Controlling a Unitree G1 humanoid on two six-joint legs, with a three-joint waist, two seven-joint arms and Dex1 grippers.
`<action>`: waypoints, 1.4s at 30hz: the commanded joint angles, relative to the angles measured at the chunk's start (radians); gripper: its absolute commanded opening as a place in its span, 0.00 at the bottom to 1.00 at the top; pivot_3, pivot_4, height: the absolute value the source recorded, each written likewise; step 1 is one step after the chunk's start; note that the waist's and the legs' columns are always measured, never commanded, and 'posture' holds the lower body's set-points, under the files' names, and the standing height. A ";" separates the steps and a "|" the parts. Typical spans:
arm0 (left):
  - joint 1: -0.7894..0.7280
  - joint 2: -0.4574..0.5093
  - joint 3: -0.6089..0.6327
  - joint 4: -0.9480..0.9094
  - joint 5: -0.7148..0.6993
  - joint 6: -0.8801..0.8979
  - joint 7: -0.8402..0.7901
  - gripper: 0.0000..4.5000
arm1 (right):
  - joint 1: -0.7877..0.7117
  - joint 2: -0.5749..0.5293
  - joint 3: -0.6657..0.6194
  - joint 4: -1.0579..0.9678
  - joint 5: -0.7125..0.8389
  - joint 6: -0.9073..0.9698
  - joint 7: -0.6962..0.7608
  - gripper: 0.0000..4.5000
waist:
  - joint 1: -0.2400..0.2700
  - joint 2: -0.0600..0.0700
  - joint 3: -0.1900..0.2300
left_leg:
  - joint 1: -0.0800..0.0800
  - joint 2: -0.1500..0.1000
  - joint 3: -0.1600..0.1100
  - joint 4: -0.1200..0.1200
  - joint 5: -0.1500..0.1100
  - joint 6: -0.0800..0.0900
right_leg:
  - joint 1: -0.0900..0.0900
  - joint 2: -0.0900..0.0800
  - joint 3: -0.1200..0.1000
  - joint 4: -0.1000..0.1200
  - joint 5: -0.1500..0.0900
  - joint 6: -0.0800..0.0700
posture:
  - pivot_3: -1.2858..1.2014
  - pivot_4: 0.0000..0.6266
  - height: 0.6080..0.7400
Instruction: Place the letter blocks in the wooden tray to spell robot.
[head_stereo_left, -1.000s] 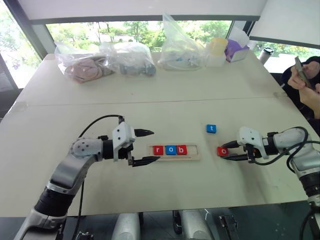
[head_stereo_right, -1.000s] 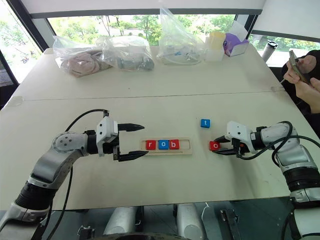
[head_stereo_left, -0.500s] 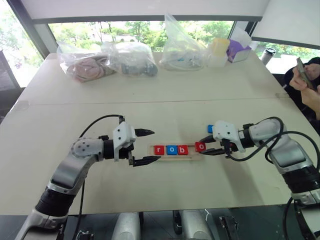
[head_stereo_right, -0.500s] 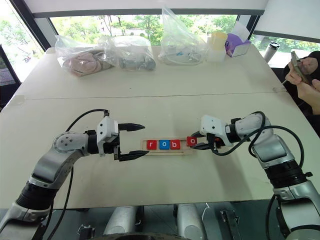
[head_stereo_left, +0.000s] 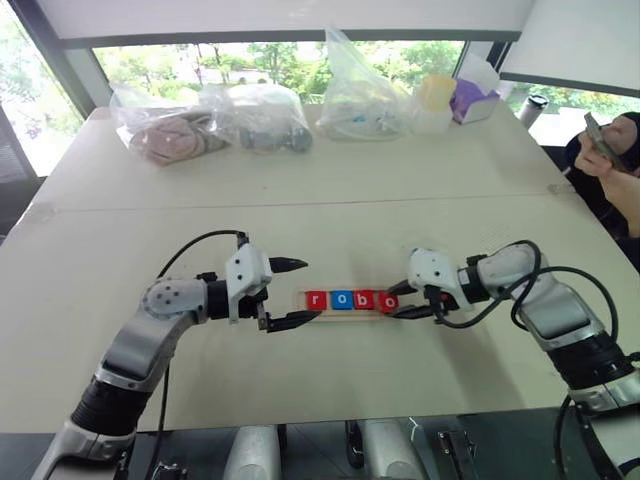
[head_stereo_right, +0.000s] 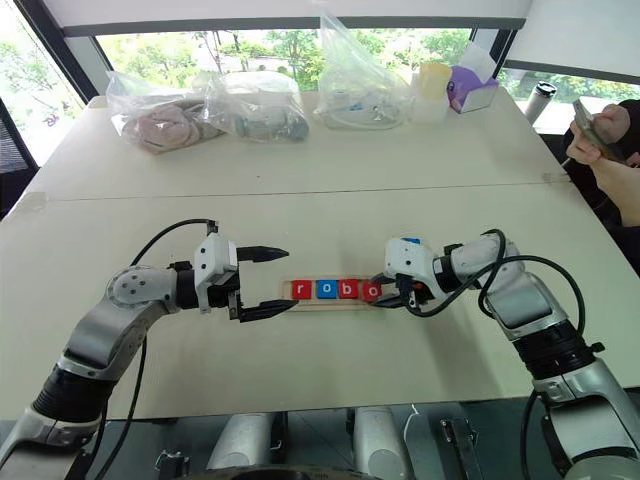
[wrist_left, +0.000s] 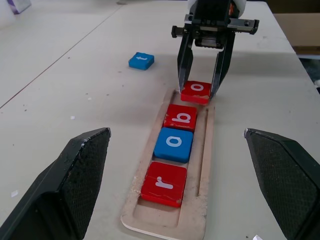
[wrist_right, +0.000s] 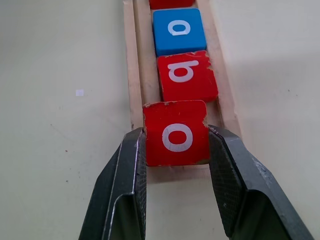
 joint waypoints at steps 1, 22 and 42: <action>0.003 0.000 0.010 -0.040 -0.003 -0.006 0.007 1.00 | -0.024 0.008 -0.005 -0.002 -0.008 -0.022 -0.009 0.26 | 0.001 0.000 0.000 | 0.000 0.000 0.000 0.000 0.000 0.000 | 0.000 0.000 0.000 0.000 0.000 0.000 | 0.52 0.24 1.00; 0.007 -0.002 0.008 -0.048 -0.004 -0.006 0.013 1.00 | -0.039 0.023 -0.006 0.041 -0.037 -0.063 -0.008 0.26 | 0.000 0.000 0.000 | 0.000 0.000 0.000 0.000 0.000 0.000 | 0.000 0.000 0.000 0.001 0.000 0.000 | 0.52 0.24 1.00; 0.013 -0.002 0.007 -0.049 -0.003 -0.006 0.022 1.00 | -0.083 0.024 -0.054 0.012 0.009 0.008 -0.020 0.99 | 0.000 0.000 0.000 | 0.000 0.000 0.000 0.000 0.000 0.000 | 0.000 0.000 0.000 0.001 0.000 0.000 | 0.52 0.24 1.00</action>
